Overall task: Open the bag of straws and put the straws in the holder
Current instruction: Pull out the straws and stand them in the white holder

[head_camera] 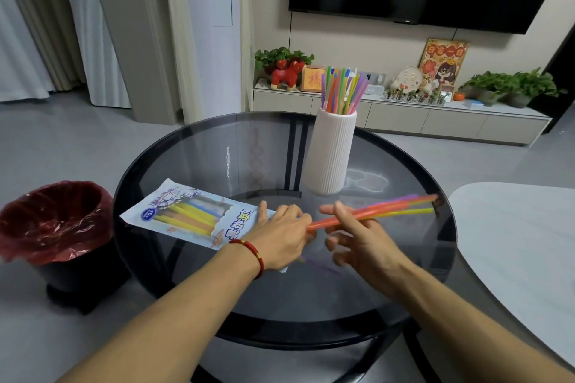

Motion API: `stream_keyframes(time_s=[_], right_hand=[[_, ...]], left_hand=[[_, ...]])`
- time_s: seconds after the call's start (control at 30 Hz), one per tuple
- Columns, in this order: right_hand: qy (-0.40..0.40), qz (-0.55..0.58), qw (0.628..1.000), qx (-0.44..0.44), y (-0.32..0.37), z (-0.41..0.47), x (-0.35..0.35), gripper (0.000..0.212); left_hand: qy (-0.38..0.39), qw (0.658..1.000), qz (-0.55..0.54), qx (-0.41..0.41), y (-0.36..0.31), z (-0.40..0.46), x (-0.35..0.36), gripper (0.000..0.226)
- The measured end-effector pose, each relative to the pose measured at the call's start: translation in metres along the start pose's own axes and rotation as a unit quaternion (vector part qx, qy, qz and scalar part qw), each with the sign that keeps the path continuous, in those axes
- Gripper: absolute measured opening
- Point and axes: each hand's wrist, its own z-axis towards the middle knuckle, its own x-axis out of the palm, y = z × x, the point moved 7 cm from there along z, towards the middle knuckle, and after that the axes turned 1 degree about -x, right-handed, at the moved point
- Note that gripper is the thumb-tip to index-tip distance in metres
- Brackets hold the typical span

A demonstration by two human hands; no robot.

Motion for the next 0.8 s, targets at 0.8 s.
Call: stream_keyframes(time_s=[0.8], right_hand=[[-0.157,-0.503,0.844,-0.096,0.071,0.034,-0.036,0.044]], left_hand=[[0.012,1.0,-0.01,-0.01,0.02,-0.005,0.006,0.032]])
